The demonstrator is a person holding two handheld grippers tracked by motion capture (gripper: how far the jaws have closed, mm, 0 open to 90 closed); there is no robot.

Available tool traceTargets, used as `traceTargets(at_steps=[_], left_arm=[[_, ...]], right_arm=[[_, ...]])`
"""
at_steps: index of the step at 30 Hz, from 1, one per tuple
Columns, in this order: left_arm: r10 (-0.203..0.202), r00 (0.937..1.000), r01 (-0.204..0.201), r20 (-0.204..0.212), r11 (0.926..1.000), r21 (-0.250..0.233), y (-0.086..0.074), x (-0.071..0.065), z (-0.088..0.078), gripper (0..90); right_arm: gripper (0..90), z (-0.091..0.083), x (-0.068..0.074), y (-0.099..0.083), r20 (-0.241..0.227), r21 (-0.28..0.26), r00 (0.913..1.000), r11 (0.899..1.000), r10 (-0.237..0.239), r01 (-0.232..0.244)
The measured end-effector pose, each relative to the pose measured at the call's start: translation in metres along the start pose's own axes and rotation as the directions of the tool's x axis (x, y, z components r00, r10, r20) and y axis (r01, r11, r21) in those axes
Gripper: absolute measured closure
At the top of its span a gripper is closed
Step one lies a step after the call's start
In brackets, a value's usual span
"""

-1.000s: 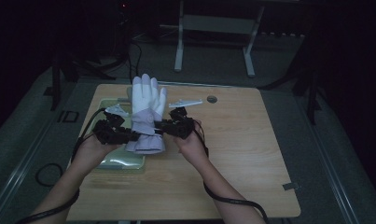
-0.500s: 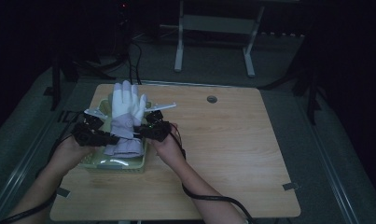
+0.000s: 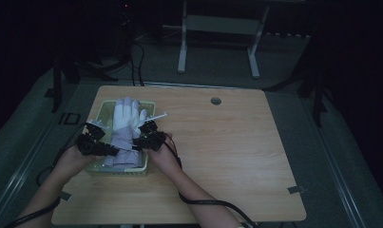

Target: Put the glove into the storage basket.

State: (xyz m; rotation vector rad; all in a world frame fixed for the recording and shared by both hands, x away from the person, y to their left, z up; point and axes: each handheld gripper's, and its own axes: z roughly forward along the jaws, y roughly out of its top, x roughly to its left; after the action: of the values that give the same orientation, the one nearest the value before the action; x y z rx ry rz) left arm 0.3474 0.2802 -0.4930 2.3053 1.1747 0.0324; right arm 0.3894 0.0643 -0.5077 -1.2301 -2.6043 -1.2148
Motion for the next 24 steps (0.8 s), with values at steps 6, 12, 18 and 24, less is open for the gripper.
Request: traceTargets(at_steps=[6,12,18,24], left_arm=[[-0.051,0.9987,0.051,0.008,0.9985,0.019,-0.008,0.006,0.013,70.3],[-0.069,0.9955,0.072,-0.065,0.9964,0.044,-0.007,0.005,0.019,60.9],[-0.078,0.9949,0.078,-0.064,0.997,-0.008,-0.008,0.004,0.014,51.8],[-0.097,0.9939,0.093,-0.053,0.993,-0.074,-0.01,0.003,0.006,28.7]], right_arm=[[77.9,0.01,0.003,0.0,0.034,0.066,0.9992,0.998,-0.018,0.016],[64.6,0.011,0.008,0.008,0.064,0.126,0.9977,0.992,-0.022,0.014],[45.8,0.001,0.005,0.014,0.071,0.077,0.9957,0.996,-0.059,0.054],[31.1,-0.012,0.0,0.016,0.035,0.011,0.9956,0.996,-0.087,0.087]])
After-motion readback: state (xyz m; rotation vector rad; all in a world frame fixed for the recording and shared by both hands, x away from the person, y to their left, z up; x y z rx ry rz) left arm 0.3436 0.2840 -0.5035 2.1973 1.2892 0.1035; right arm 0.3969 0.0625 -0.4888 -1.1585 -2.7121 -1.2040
